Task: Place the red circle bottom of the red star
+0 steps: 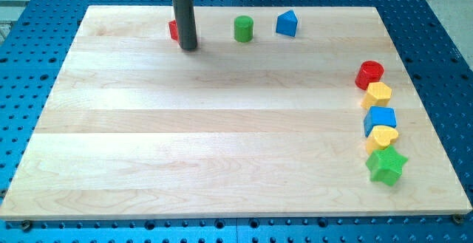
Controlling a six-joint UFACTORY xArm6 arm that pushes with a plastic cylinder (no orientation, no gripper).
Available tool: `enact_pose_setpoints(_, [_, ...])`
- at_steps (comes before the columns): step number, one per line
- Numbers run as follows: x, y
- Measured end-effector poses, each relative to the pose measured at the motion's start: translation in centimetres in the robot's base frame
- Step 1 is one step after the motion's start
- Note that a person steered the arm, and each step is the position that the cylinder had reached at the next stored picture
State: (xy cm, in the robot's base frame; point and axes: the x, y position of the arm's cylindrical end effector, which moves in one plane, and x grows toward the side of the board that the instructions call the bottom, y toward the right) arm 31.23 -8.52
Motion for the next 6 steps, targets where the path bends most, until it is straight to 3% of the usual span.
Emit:
enact_pose_setpoints(1, [2.8, 1.6])
enact_pose_setpoints(3, [3.0, 0.8])
enact_pose_setpoints(6, [2.7, 21.3])
